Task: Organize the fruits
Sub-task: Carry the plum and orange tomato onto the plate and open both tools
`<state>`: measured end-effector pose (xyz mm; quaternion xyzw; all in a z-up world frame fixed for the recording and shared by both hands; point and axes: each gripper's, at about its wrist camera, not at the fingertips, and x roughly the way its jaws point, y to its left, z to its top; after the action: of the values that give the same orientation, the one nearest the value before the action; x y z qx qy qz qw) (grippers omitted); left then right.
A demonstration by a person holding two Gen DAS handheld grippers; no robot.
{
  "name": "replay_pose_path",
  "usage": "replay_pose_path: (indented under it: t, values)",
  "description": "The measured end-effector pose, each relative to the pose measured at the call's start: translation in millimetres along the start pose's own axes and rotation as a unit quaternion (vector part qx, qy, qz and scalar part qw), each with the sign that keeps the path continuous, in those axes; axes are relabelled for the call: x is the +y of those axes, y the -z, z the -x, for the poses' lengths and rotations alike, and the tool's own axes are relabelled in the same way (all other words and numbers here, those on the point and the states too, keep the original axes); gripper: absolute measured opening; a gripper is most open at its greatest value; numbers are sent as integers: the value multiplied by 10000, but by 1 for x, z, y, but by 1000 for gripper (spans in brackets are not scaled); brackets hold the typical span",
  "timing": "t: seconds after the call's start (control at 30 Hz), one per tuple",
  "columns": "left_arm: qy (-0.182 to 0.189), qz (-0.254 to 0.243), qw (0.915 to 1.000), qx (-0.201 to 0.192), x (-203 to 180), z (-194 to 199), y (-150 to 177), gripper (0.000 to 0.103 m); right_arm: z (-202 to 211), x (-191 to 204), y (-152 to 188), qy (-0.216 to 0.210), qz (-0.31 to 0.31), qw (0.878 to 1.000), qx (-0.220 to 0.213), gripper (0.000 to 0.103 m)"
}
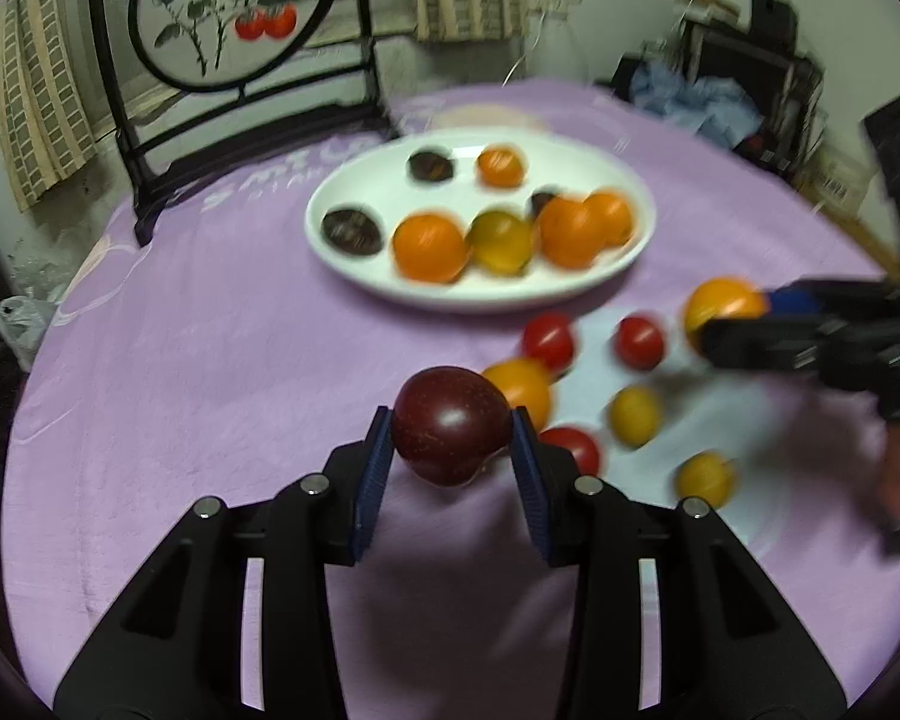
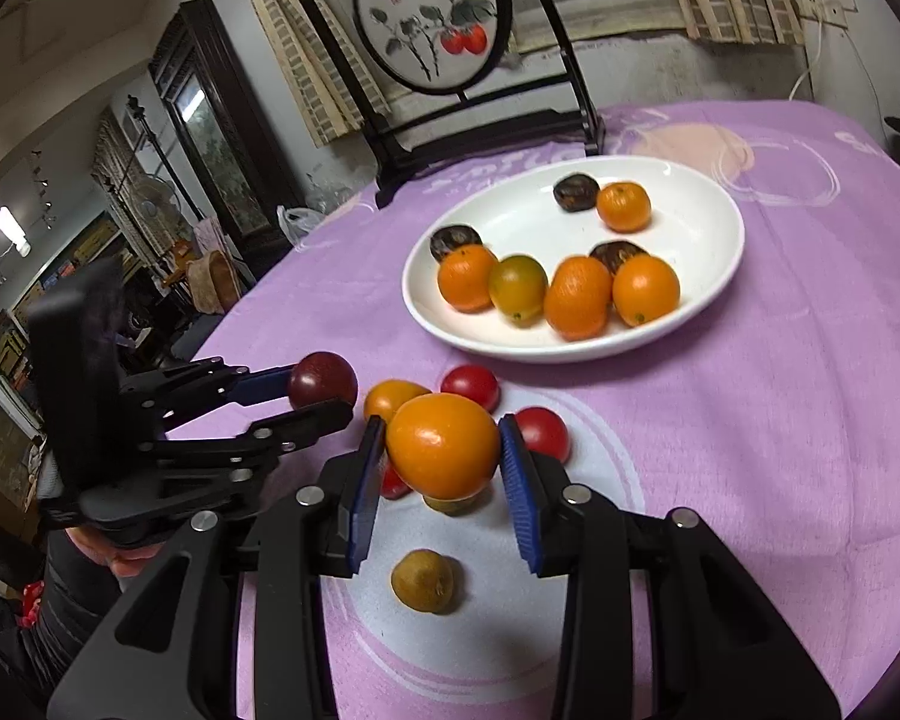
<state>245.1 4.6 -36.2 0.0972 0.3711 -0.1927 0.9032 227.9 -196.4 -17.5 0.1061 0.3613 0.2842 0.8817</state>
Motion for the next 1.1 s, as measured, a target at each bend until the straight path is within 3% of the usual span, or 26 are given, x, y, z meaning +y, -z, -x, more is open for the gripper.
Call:
replay_pose_path:
  t: [0.17, 0.23, 0.4, 0.47, 0.53, 0.83, 0.9, 0.93, 1.03, 1.1]
  values:
    - [626, 416, 9953, -604, -4, 19, -22, 40, 1, -4, -19, 307, 128, 9975, -623, 38]
    - [748, 616, 9932, -652, -4, 13, -35, 40, -5, -11, -32, 512, 68, 9948, -882, 38]
    - [272, 1000, 9925, -646, 1, -24, -82, 40, -29, -40, -57, 822, -214, 9915, -983, 38]
    - [265, 1221, 9906, -553, 10, -43, -94, 40, -37, -48, -64, 886, -287, 9910, -964, 38]
    - [391, 1436, 9879, -438, 19, -58, -101, 40, -44, -56, -70, 915, -324, 9907, -950, 38]
    - [13, 1567, 9871, -331, 29, -79, -106, 40, -61, -63, -76, 866, -352, 9924, -795, 39]
    - [-21, 1553, 9873, -325, 29, -80, -106, 40, -62, -60, -75, 850, -337, 9931, -733, 51]
    - [-40, 1569, 9871, -303, 29, -80, -106, 42, -60, -58, -75, 842, -345, 9931, -735, 55]
    - [-250, 1744, 9834, -444, 31, -68, -104, 79, -43, -51, -76, 682, -318, 9938, -817, 60]
    - [-298, 1786, 9809, -714, 33, -50, -103, 86, -33, -44, -73, 582, -248, 9941, -882, 60]
